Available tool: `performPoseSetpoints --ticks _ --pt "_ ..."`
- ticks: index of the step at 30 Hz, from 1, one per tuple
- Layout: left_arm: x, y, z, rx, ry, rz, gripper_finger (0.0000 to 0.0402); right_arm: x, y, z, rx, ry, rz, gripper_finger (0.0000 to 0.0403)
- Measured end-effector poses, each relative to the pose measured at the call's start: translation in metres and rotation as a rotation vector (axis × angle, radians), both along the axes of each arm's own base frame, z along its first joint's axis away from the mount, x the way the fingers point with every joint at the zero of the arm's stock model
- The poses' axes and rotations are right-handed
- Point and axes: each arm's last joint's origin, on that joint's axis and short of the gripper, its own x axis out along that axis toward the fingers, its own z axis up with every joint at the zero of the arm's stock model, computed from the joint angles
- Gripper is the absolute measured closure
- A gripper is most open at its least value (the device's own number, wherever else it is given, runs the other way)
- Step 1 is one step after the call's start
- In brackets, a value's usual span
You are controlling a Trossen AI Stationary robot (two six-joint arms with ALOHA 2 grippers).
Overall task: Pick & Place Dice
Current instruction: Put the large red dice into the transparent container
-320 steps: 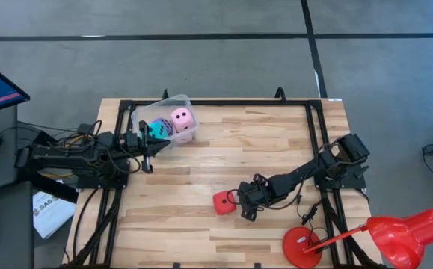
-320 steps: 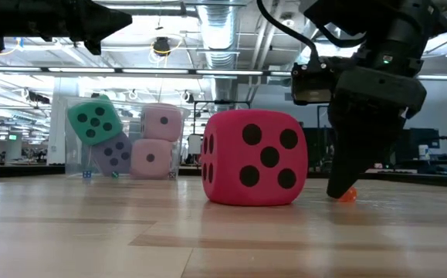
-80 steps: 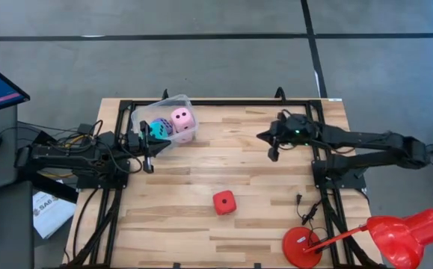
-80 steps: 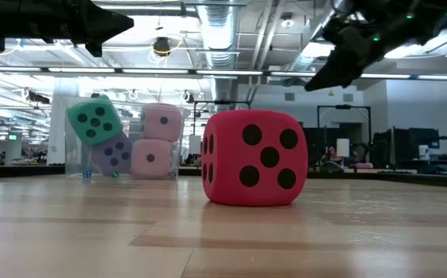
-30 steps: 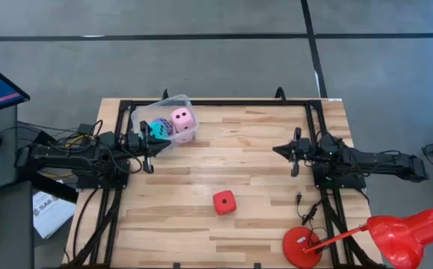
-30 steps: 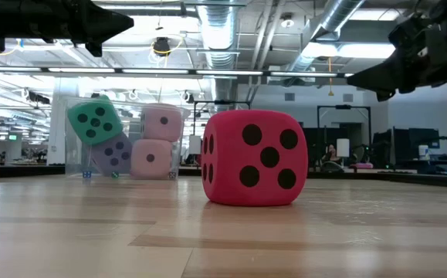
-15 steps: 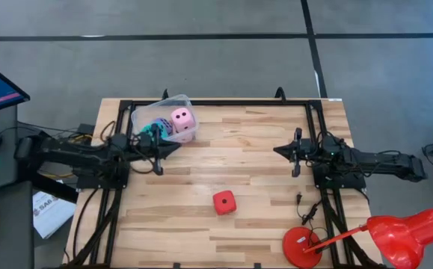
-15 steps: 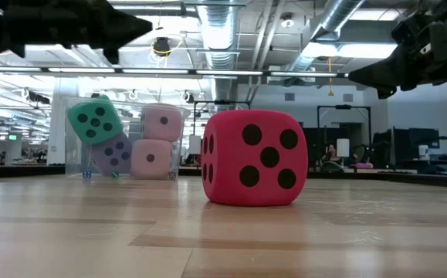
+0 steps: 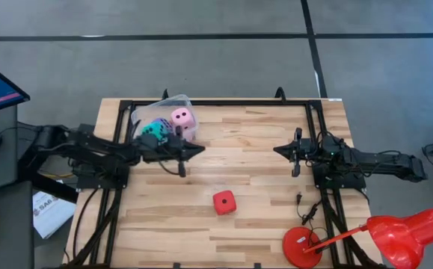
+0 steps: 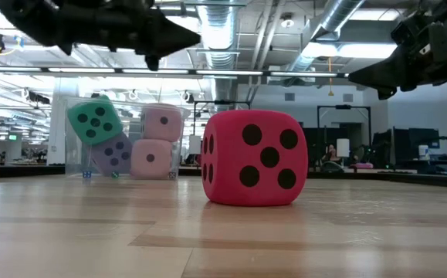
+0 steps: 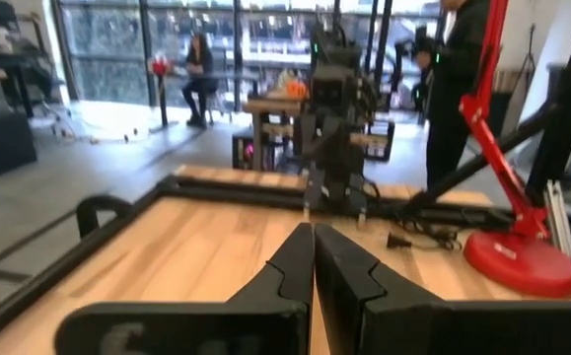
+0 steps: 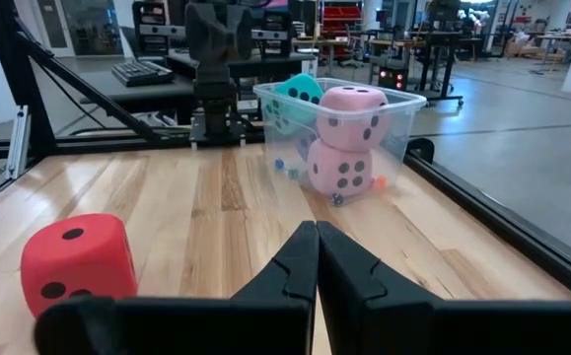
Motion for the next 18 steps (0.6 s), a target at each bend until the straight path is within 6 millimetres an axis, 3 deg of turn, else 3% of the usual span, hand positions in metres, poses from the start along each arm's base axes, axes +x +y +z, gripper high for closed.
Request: performPoseSetpoints --ticks 8,18 --pt "0.027 -0.004 0.012 0.000 0.164 0.005 0.0401 0.000 0.000 0.001 0.000 -0.005 0.000 0.0400" --pt "0.034 -0.010 0.030 0.017 0.180 0.083 0.0401 0.000 -0.001 0.001 -0.003 -0.007 -0.026 0.0400"
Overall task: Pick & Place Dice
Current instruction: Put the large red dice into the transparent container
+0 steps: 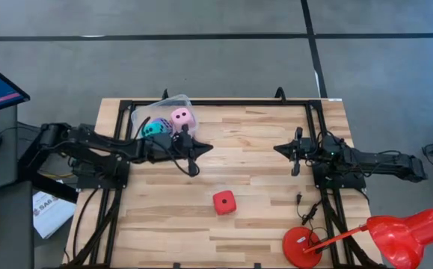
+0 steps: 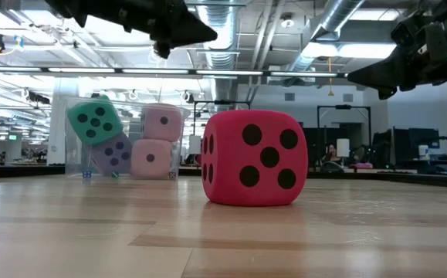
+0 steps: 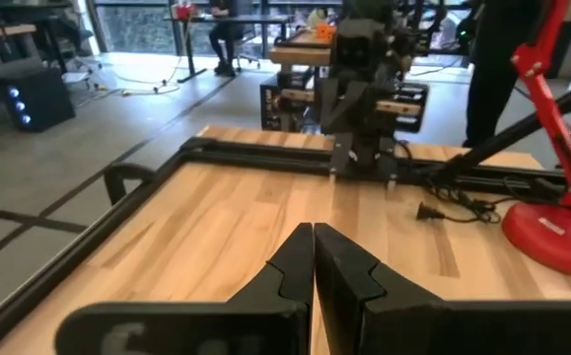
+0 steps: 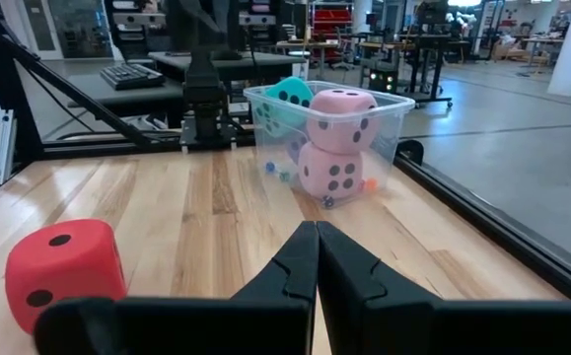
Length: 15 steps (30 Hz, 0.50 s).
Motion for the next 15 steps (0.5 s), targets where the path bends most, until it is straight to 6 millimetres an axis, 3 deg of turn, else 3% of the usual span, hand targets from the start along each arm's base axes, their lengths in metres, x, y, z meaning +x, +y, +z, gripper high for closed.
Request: performPoseSetpoints --ticks 10,15 --pt "0.003 -0.031 0.018 0.045 -0.012 0.008 0.0401 0.000 0.000 -0.001 0.003 0.015 0.002 0.0400" --pt "0.016 -0.052 0.017 0.062 0.004 0.030 0.0401 0.000 0.000 -0.002 0.003 0.017 0.003 0.0400"
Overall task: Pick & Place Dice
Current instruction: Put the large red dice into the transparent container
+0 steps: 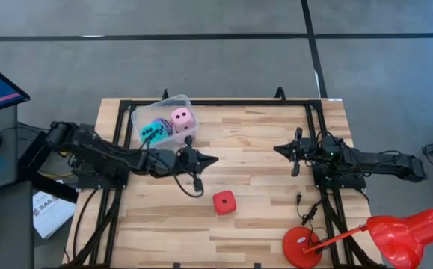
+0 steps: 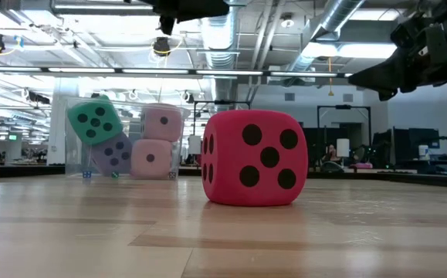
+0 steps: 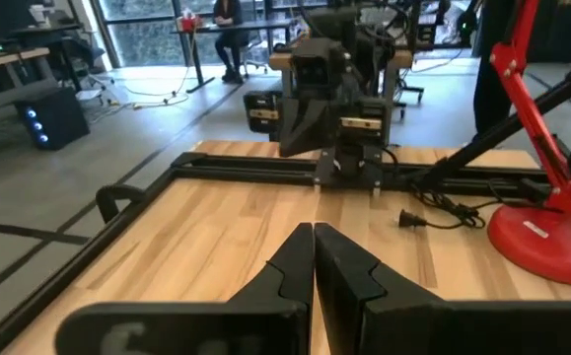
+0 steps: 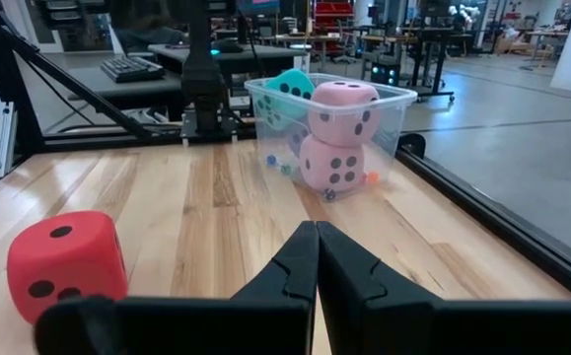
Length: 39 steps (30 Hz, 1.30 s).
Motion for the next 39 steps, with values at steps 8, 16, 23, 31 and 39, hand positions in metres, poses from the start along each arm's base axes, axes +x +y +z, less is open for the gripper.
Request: performPoseSetpoints --ticks 8,16,23,31,39 --pt "0.040 -0.024 -0.008 0.022 0.055 -0.004 0.0401 0.000 0.000 -0.002 0.003 0.016 0.001 0.0400" --pt "0.072 -0.045 -0.005 0.018 0.227 0.042 0.0401 -0.001 0.000 -0.005 0.008 0.051 0.002 0.0400" --pt "0.085 -0.058 -0.005 -0.074 0.359 0.079 0.0401 -0.001 0.000 -0.007 0.012 0.075 0.003 0.0400" --pt "0.092 -0.072 -0.003 -0.203 0.447 0.059 0.0401 -0.001 0.000 -0.008 0.012 0.080 0.003 0.0400" --pt "0.098 -0.084 -0.004 -0.194 0.504 0.057 0.0401 -0.001 0.000 -0.008 0.013 0.088 0.002 0.0400"
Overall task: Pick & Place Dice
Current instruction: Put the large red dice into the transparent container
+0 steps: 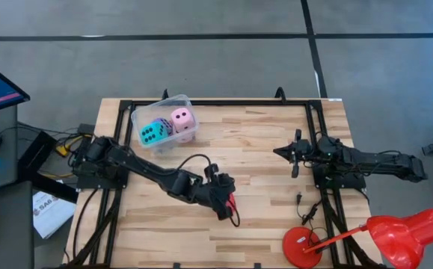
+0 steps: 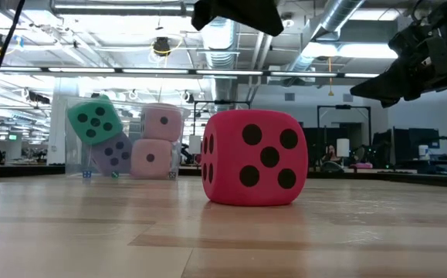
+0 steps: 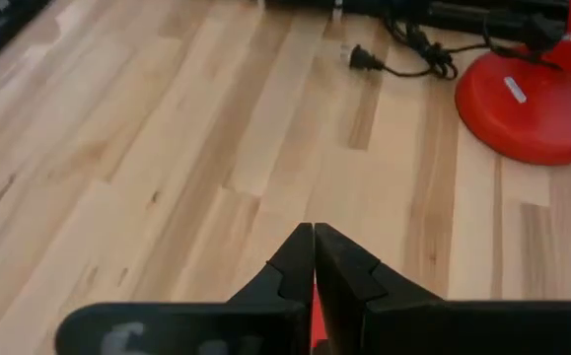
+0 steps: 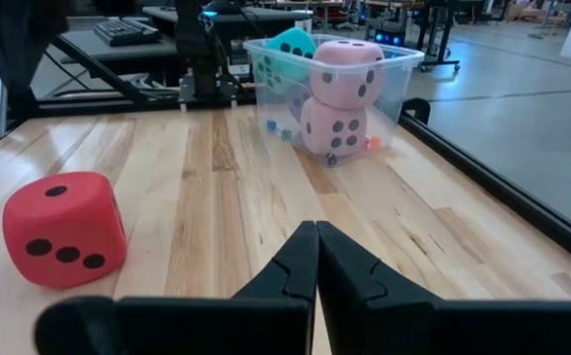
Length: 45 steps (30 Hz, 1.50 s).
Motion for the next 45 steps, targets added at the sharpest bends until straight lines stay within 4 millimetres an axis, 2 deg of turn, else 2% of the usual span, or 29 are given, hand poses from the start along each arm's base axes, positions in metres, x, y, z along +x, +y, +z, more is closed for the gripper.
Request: performPoseSetpoints --ticks 7,12,31,34,37,45 --pt "-0.0054 -0.0042 -0.0024 -0.118 0.059 0.029 0.0401 0.0000 0.0000 0.0001 0.000 -0.001 -0.001 0.0400" --pt "-0.0039 -0.0060 0.0042 -0.165 0.037 0.039 0.0401 0.0000 0.0000 0.0001 0.000 -0.001 -0.001 0.0400" --pt "-0.0081 -0.0041 0.0012 -0.113 0.110 -0.002 0.0393 0.0000 0.0000 0.0000 0.000 0.001 -0.001 0.0400" --pt "-0.0077 -0.0015 0.0004 -0.133 0.129 -0.014 0.0369 0.0000 0.0000 -0.0002 0.000 0.002 -0.001 0.0400" --pt "-0.0072 0.0001 0.0001 -0.139 0.134 -0.015 0.0329 -0.0001 0.0000 -0.0003 0.000 0.003 -0.001 0.0400" --pt "-0.0067 0.0016 0.0001 -0.139 0.133 -0.011 0.0182 -0.0002 0.0000 -0.0008 0.001 0.009 -0.001 0.0400"
